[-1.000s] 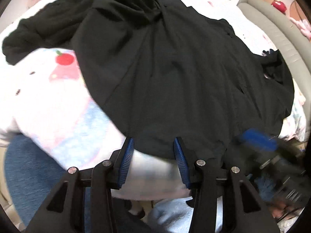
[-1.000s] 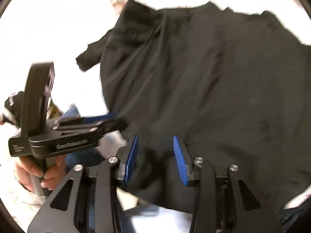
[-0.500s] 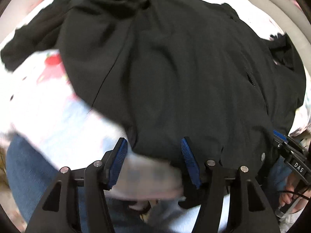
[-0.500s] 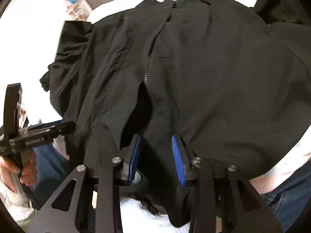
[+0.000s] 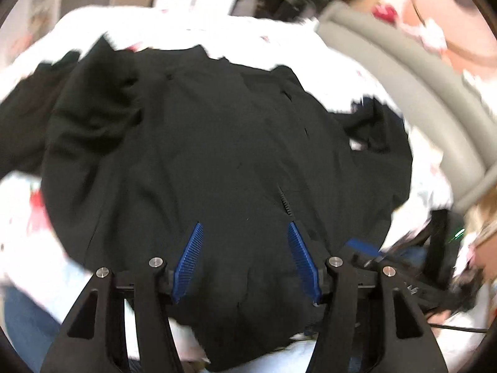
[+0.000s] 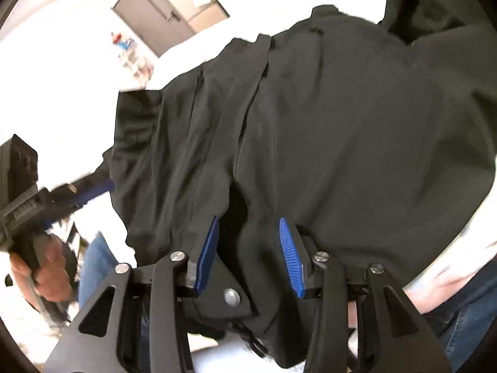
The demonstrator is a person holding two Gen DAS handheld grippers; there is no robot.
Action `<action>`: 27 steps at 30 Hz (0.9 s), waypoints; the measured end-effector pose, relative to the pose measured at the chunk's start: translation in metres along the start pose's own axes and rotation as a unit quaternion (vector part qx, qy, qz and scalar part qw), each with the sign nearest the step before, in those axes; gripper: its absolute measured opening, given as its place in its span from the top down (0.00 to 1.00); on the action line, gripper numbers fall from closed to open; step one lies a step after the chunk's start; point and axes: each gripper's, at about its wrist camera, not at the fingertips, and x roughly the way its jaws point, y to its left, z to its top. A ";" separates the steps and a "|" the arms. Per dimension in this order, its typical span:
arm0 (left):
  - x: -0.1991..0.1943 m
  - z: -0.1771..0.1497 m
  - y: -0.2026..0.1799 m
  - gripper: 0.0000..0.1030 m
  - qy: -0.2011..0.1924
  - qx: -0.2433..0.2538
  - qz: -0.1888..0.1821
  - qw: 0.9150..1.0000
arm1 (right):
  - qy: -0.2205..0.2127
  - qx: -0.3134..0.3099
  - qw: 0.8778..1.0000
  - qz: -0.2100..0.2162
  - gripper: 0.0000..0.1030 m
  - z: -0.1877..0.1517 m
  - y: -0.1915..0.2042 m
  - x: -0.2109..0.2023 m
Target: Fold clothes
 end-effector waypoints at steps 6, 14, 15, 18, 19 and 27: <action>0.091 0.010 -0.008 0.42 0.176 -0.040 0.091 0.979 | 0.070 -0.014 0.997 -0.024 0.55 -0.017 -0.021 0.020; 0.057 -0.001 0.025 0.41 0.134 -0.092 0.027 0.986 | 0.026 0.016 0.999 -0.040 0.55 -0.006 -0.031 0.001; 0.054 -0.001 0.029 0.40 0.130 -0.098 0.021 0.986 | 0.022 0.019 0.998 -0.049 0.54 -0.004 -0.032 0.001; 0.049 -0.002 0.035 0.39 0.116 -0.105 0.007 0.988 | 0.042 0.006 0.997 -0.066 0.48 -0.005 -0.028 0.008; 0.048 -0.003 0.029 0.40 0.111 -0.094 0.007 0.989 | 0.050 0.000 0.996 -0.070 0.48 -0.005 -0.026 0.011; 0.038 -0.002 0.013 0.39 0.070 -0.044 -0.016 0.996 | 0.044 0.004 0.995 -0.092 0.47 -0.001 -0.035 0.002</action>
